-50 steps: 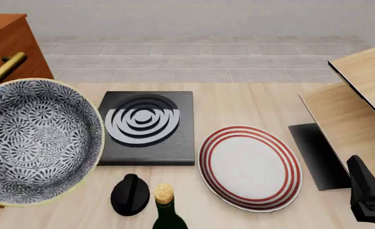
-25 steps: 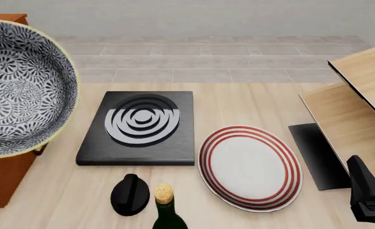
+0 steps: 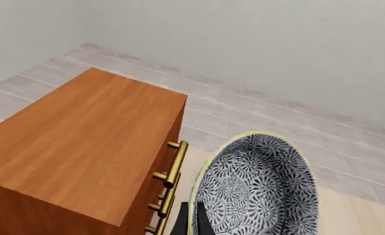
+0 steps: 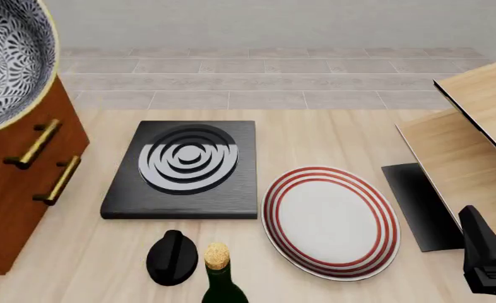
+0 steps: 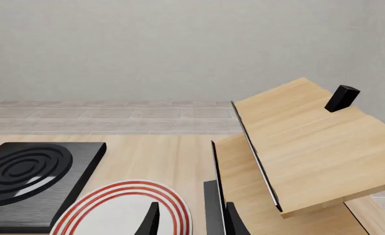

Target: Put the bowl on the top of the cabinet.

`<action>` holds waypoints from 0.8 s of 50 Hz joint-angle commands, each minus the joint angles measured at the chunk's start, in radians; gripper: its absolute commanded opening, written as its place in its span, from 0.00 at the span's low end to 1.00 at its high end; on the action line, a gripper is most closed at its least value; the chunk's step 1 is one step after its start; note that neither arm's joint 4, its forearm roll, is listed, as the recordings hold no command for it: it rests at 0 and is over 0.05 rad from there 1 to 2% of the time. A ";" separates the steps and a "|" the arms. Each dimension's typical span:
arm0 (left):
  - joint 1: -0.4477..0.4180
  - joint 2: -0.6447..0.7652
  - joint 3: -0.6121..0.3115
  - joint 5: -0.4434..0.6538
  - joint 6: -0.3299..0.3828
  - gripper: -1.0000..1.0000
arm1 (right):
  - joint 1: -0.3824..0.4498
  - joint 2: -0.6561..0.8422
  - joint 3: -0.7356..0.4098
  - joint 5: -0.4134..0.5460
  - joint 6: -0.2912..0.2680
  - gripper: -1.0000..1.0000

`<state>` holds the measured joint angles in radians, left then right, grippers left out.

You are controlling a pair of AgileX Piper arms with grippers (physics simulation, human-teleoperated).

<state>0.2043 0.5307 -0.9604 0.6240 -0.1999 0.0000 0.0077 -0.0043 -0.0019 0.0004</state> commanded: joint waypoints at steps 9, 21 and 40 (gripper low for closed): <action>0.130 0.074 -0.093 -0.092 -0.061 0.00 | 0.000 0.000 0.000 0.000 0.000 1.00; 0.214 0.155 -0.098 -0.157 -0.138 0.00 | 0.000 0.000 0.000 0.000 0.000 1.00; 0.344 0.240 -0.123 -0.224 -0.279 0.00 | 0.000 0.000 0.000 0.000 0.000 1.00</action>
<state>0.4862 0.7326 -1.0671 0.4341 -0.4165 0.0000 0.0077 -0.0043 -0.0019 0.0004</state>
